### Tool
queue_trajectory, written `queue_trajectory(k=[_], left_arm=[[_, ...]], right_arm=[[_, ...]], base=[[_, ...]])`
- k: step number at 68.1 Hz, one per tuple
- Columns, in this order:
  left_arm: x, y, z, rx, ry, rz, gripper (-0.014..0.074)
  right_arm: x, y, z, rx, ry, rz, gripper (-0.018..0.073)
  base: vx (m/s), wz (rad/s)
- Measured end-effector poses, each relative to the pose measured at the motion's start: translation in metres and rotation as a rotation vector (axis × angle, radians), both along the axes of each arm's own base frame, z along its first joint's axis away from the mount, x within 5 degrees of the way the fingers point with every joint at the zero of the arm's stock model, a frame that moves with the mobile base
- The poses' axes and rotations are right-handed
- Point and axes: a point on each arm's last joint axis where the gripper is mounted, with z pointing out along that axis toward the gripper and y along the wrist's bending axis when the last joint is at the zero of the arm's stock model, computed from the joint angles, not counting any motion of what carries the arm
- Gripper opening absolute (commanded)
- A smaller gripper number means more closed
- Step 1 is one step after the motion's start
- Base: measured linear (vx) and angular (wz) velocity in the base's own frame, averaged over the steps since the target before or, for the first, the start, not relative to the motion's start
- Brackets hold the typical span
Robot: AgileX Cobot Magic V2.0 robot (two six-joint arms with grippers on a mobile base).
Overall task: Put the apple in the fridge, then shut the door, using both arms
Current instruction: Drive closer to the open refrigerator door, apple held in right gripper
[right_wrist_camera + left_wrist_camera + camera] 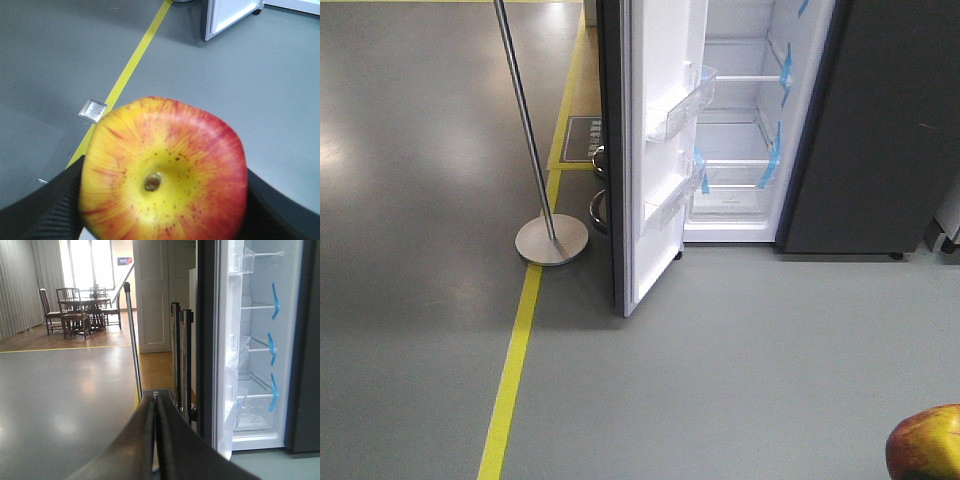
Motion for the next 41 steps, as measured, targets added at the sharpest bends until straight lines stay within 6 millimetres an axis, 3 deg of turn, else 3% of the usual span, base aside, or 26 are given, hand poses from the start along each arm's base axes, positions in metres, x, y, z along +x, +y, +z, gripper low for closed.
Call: queue_trajectory(k=[41], left_arm=[[0.0000,0.0000,0.0000,0.000,0.000,0.000,-0.0006]], right_arm=[[0.0000,0.0000,0.0000,0.000,0.000,0.000,0.0160]], base=[[0.12,0.02]])
